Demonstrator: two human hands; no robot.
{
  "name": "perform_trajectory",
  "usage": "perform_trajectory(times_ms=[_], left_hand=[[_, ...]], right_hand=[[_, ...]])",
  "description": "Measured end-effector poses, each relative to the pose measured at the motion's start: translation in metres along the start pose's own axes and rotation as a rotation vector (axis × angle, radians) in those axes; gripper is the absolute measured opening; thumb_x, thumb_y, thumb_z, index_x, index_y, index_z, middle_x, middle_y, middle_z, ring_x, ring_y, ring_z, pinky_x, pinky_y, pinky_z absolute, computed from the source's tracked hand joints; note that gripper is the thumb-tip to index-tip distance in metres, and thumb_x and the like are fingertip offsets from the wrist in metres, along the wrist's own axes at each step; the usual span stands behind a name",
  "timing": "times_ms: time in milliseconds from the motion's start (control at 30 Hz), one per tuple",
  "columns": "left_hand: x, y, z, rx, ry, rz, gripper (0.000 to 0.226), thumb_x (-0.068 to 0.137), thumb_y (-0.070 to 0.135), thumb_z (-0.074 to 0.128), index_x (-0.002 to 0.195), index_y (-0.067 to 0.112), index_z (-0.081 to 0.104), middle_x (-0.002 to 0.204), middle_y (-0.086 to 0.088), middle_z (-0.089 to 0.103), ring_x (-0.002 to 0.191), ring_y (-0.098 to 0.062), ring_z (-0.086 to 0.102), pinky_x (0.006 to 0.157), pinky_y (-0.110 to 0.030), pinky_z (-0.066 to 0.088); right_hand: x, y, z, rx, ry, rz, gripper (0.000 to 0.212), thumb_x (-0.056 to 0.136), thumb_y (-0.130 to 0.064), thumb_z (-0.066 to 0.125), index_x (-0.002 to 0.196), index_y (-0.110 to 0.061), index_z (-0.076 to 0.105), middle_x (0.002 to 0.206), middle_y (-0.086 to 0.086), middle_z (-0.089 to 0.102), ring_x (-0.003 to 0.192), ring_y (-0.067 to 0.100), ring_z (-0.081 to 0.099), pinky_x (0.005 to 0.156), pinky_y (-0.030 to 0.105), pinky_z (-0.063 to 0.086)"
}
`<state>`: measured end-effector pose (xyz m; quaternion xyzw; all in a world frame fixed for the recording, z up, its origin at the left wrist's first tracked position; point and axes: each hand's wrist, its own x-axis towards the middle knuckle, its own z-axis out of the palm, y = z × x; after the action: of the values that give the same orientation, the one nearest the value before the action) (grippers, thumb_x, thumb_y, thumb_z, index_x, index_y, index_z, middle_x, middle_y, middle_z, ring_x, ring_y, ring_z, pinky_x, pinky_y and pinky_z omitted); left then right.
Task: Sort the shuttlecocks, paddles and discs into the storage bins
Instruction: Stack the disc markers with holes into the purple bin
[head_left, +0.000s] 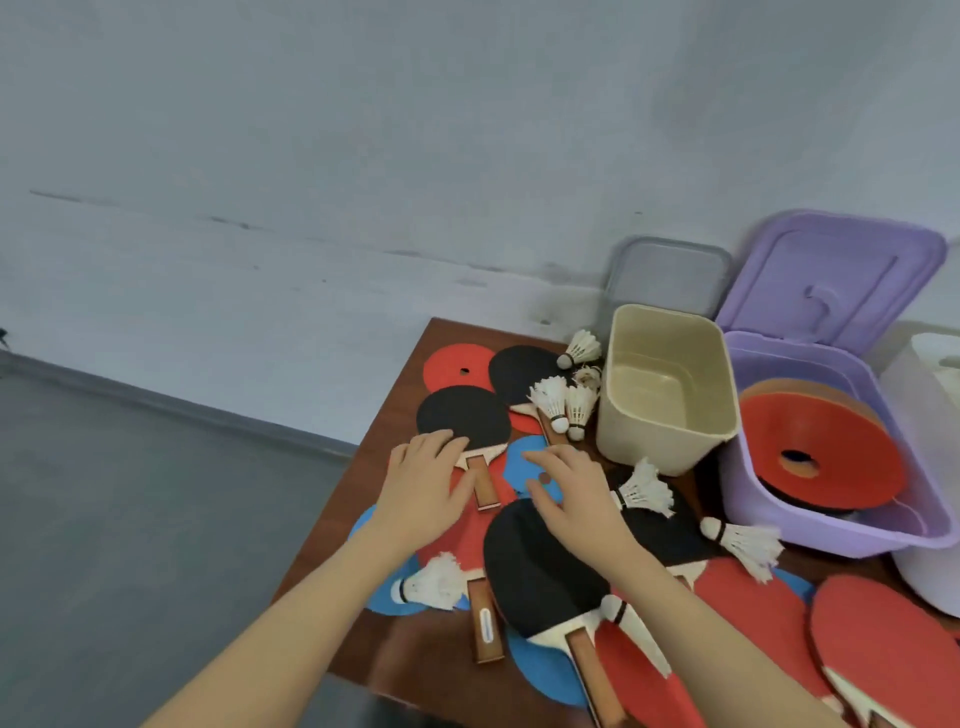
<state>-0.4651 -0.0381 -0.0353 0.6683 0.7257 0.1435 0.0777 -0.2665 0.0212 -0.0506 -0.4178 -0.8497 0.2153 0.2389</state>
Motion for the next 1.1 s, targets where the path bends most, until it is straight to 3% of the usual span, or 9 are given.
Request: perform_trajectory(times_ms=[100, 200, 367, 467, 567, 667, 800, 967, 1100], left_hand=[[-0.032, -0.038, 0.014, 0.006, -0.132, -0.012, 0.08, 0.077, 0.066, 0.01, 0.139, 0.025, 0.038, 0.145, 0.002, 0.036, 0.132, -0.019, 0.032, 0.107, -0.036, 0.023], [-0.059, -0.067, 0.033, -0.008, -0.31, 0.048, 0.098, 0.069, 0.083, 0.004, 0.145, 0.026, 0.029, 0.15, 0.004, 0.029, 0.138, -0.015, 0.025, 0.11, -0.035, 0.019], [-0.085, -0.077, 0.048, -0.032, -0.402, 0.147, 0.084, 0.077, 0.077, 0.029, 0.145, 0.028, 0.024, 0.148, 0.009, 0.03, 0.135, -0.011, 0.025, 0.108, -0.03, 0.018], [-0.085, -0.076, 0.058, -0.031, -0.384, 0.161, 0.081, 0.076, 0.072, 0.021, 0.143, 0.028, 0.029, 0.142, 0.009, 0.038, 0.128, -0.013, 0.033, 0.1, -0.028, 0.025], [-0.08, -0.074, 0.065, -0.107, -0.364, 0.124, 0.061, 0.088, 0.059, 0.04, 0.14, 0.027, 0.036, 0.131, 0.007, 0.048, 0.118, -0.015, 0.042, 0.094, -0.031, 0.032], [-0.079, -0.07, 0.068, -0.211, -0.329, 0.108, 0.061, 0.085, 0.06, 0.039, 0.137, 0.028, 0.042, 0.121, 0.007, 0.056, 0.111, -0.016, 0.048, 0.09, -0.032, 0.035], [-0.077, -0.061, 0.063, -0.282, -0.191, 0.102, 0.055, 0.09, 0.046, 0.053, 0.138, 0.023, 0.04, 0.121, 0.006, 0.054, 0.111, -0.012, 0.049, 0.092, -0.026, 0.035], [-0.059, -0.033, 0.052, -0.327, -0.103, 0.09, 0.06, 0.09, 0.046, 0.052, 0.144, 0.03, 0.029, 0.117, 0.006, 0.051, 0.106, -0.01, 0.049, 0.089, -0.026, 0.04], [-0.043, 0.003, 0.05, -0.309, -0.077, 0.158, 0.056, 0.092, 0.041, 0.051, 0.143, 0.033, 0.029, 0.117, 0.006, 0.051, 0.107, -0.011, 0.047, 0.089, -0.027, 0.037]], right_hand=[[-0.009, -0.022, 0.037, -0.011, -0.161, -0.004, 0.05, 0.083, -0.055, 0.038, 0.125, -0.031, 0.053, 0.119, -0.01, 0.051, 0.114, 0.01, 0.043, 0.092, 0.029, 0.023], [-0.024, -0.033, 0.066, -0.056, -0.261, 0.017, 0.05, 0.083, -0.058, 0.043, 0.13, -0.04, 0.046, 0.127, -0.018, 0.044, 0.12, 0.005, 0.033, 0.094, 0.026, 0.013], [-0.049, -0.039, 0.092, -0.109, -0.321, 0.127, 0.061, 0.073, -0.07, 0.037, 0.127, -0.044, 0.047, 0.129, -0.02, 0.04, 0.124, 0.004, 0.026, 0.093, 0.024, 0.004], [-0.061, -0.041, 0.101, -0.159, -0.311, 0.15, 0.07, 0.068, -0.076, 0.028, 0.126, -0.044, 0.049, 0.129, -0.019, 0.041, 0.124, 0.005, 0.027, 0.092, 0.023, 0.002], [-0.067, -0.044, 0.107, -0.173, -0.217, 0.194, 0.067, 0.07, -0.074, 0.027, 0.123, -0.043, 0.053, 0.124, -0.022, 0.044, 0.12, 0.003, 0.03, 0.091, 0.022, 0.004], [-0.069, -0.046, 0.106, -0.118, -0.148, 0.242, 0.063, 0.071, -0.071, 0.028, 0.122, -0.042, 0.053, 0.12, -0.022, 0.044, 0.116, 0.002, 0.032, 0.09, 0.02, 0.006], [-0.074, -0.041, 0.097, -0.039, -0.053, 0.237, 0.055, 0.077, -0.065, 0.038, 0.121, -0.037, 0.054, 0.117, -0.021, 0.047, 0.11, -0.001, 0.035, 0.091, 0.021, 0.012], [-0.088, -0.012, 0.066, -0.017, 0.089, 0.311, 0.038, 0.085, -0.047, 0.056, 0.119, -0.03, 0.057, 0.116, -0.015, 0.051, 0.107, 0.004, 0.04, 0.089, 0.025, 0.02], [-0.106, 0.022, 0.033, -0.112, 0.107, 0.374, 0.029, 0.087, -0.034, 0.061, 0.116, -0.028, 0.059, 0.114, -0.011, 0.054, 0.107, 0.011, 0.046, 0.086, 0.028, 0.023]])
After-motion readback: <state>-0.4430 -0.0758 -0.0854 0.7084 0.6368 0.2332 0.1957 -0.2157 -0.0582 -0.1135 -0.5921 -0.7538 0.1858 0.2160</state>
